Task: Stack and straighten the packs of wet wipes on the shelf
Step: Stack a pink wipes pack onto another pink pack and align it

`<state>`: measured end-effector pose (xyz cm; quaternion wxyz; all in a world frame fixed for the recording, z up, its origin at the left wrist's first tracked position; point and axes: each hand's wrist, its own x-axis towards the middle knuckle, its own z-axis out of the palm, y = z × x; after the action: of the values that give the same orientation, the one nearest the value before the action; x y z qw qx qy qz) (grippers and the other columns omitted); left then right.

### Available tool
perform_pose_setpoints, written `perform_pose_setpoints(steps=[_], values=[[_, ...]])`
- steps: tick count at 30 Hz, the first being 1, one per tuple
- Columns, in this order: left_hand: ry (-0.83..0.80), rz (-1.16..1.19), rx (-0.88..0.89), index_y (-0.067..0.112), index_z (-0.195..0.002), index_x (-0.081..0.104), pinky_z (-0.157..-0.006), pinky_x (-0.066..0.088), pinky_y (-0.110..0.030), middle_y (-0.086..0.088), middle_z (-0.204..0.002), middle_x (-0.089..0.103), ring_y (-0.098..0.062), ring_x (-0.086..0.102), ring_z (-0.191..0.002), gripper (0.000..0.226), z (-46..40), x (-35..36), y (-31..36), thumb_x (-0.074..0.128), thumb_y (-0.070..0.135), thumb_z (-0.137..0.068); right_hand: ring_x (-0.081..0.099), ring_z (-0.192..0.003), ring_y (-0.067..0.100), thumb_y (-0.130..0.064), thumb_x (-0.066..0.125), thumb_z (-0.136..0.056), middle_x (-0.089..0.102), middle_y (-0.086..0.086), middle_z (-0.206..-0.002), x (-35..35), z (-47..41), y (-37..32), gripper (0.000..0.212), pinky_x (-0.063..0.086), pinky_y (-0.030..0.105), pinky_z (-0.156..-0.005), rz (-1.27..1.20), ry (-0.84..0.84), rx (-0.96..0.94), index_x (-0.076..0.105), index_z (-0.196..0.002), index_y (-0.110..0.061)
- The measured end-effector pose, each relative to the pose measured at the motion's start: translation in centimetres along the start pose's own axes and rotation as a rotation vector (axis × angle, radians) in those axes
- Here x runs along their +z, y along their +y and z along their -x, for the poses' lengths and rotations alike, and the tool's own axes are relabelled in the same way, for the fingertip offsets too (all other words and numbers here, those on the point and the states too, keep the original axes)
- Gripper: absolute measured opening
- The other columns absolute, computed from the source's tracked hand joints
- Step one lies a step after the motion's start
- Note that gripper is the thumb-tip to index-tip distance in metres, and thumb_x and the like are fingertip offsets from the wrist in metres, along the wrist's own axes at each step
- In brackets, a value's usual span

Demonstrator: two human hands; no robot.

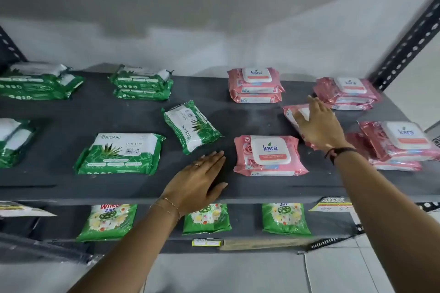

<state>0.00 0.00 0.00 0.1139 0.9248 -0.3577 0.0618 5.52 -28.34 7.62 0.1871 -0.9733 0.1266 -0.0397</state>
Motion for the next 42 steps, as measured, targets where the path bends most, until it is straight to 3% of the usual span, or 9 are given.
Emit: perform_pose_setpoints(steps=[6, 13, 17, 24, 29, 31, 35, 39, 42], values=[[0.052, 0.049, -0.002, -0.002, -0.122, 0.053, -0.096, 0.032, -0.029, -0.015, -0.130, 0.051, -0.025, 0.048, -0.118, 0.072, 0.1, 0.5, -0.2, 0.011, 0.050, -0.095, 0.031, -0.130, 0.040, -0.036, 0.055, -0.081, 0.035, 0.018, -0.141, -0.2, -1.3, 0.8, 0.063, 0.030, 0.053, -0.107, 0.031, -0.142, 0.121, 0.033, -0.133, -0.009], [0.018, 0.069, -0.016, -0.002, -0.125, 0.051, -0.101, 0.021, -0.025, -0.014, -0.133, 0.049, -0.023, 0.043, -0.121, 0.071, 0.0, 0.2, -0.2, 0.014, 0.051, -0.095, 0.041, -0.121, 0.045, -0.028, 0.065, -0.075, 0.043, 0.024, -0.134, -0.3, -1.8, 1.5, 0.069, 0.039, 0.053, -0.098, -0.028, -0.072, 0.219, 0.029, -0.130, -0.008], [0.034, 0.016, -0.015, -0.002, -0.123, 0.052, -0.097, 0.031, -0.036, -0.014, -0.131, 0.050, -0.025, 0.047, -0.118, 0.060, -0.1, 0.4, -0.2, 0.033, 0.043, -0.089, 0.043, -0.121, 0.042, -0.025, 0.066, -0.074, 0.045, 0.020, -0.134, -1.6, -1.6, 0.9, 0.071, 0.039, 0.052, -0.101, -0.104, 0.008, 0.139, 0.027, -0.133, -0.012], [0.042, 0.044, -0.018, -0.003, -0.123, 0.052, -0.095, 0.033, -0.041, -0.016, -0.130, 0.051, -0.027, 0.047, -0.118, 0.059, 0.0, 0.4, -0.1, 0.036, 0.042, -0.088, 0.044, -0.105, 0.012, -0.016, 0.073, -0.072, 0.047, -0.001, -0.119, -5.2, 3.3, -3.4, 0.071, 0.037, 0.016, -0.075, -0.171, -0.227, -0.402, 0.034, -0.132, -0.015], [0.054, 0.052, -0.033, -0.002, -0.120, 0.055, -0.093, 0.036, -0.038, -0.016, -0.128, 0.053, -0.027, 0.050, -0.116, 0.057, 0.0, 0.2, 0.2, 0.039, 0.040, -0.086, 0.039, -0.109, 0.004, -0.014, 0.072, -0.073, 0.041, -0.012, -0.118, -4.2, 4.8, -4.8, 0.072, 0.033, -0.002, -0.074, -0.128, -0.432, -0.494, 0.032, -0.132, -0.024], [0.062, 0.041, -0.035, -0.001, -0.119, 0.057, -0.090, 0.039, -0.036, -0.016, -0.125, 0.056, -0.026, 0.052, -0.113, 0.058, 0.1, 0.2, 0.2, 0.033, 0.044, -0.091, 0.038, -0.111, 0.007, -0.015, 0.071, -0.074, 0.043, -0.007, -0.126, -3.5, 4.9, -4.7, 0.072, 0.033, 0.004, -0.081, -0.096, -0.483, -0.507, 0.030, -0.133, -0.026], [0.041, 0.061, -0.030, -0.001, -0.123, 0.053, -0.095, 0.033, -0.037, -0.015, -0.128, 0.053, -0.025, 0.049, -0.117, 0.071, 0.1, 0.2, 0.0, 0.015, 0.052, -0.094, 0.029, -0.130, 0.021, -0.019, 0.071, -0.075, 0.033, -0.002, -0.145, -2.7, 5.0, -4.4, 0.076, 0.028, 0.034, -0.107, -0.037, -0.539, -0.523, 0.026, -0.136, -0.028], [0.035, 0.083, -0.042, 0.000, -0.124, 0.052, -0.095, 0.033, -0.033, -0.015, -0.129, 0.052, -0.025, 0.048, -0.118, 0.071, 0.1, 0.2, 0.1, 0.015, 0.052, -0.094, 0.014, -0.136, 0.008, -0.023, 0.067, -0.078, 0.021, 0.000, -0.152, -3.4, 5.4, -4.7, 0.074, 0.013, 0.034, -0.112, 0.011, -0.539, -0.560, 0.024, -0.138, -0.028], [0.029, 0.088, -0.047, 0.000, -0.123, 0.054, -0.096, 0.032, -0.028, -0.014, -0.128, 0.053, -0.025, 0.049, -0.116, 0.071, 0.1, 0.0, 0.2, 0.015, 0.052, -0.094, 0.021, -0.139, 0.016, -0.028, 0.064, -0.080, 0.026, 0.001, -0.151, -3.5, 6.0, -4.5, 0.066, 0.017, 0.041, -0.114, 0.039, -0.484, -0.546, 0.030, -0.137, -0.032]])
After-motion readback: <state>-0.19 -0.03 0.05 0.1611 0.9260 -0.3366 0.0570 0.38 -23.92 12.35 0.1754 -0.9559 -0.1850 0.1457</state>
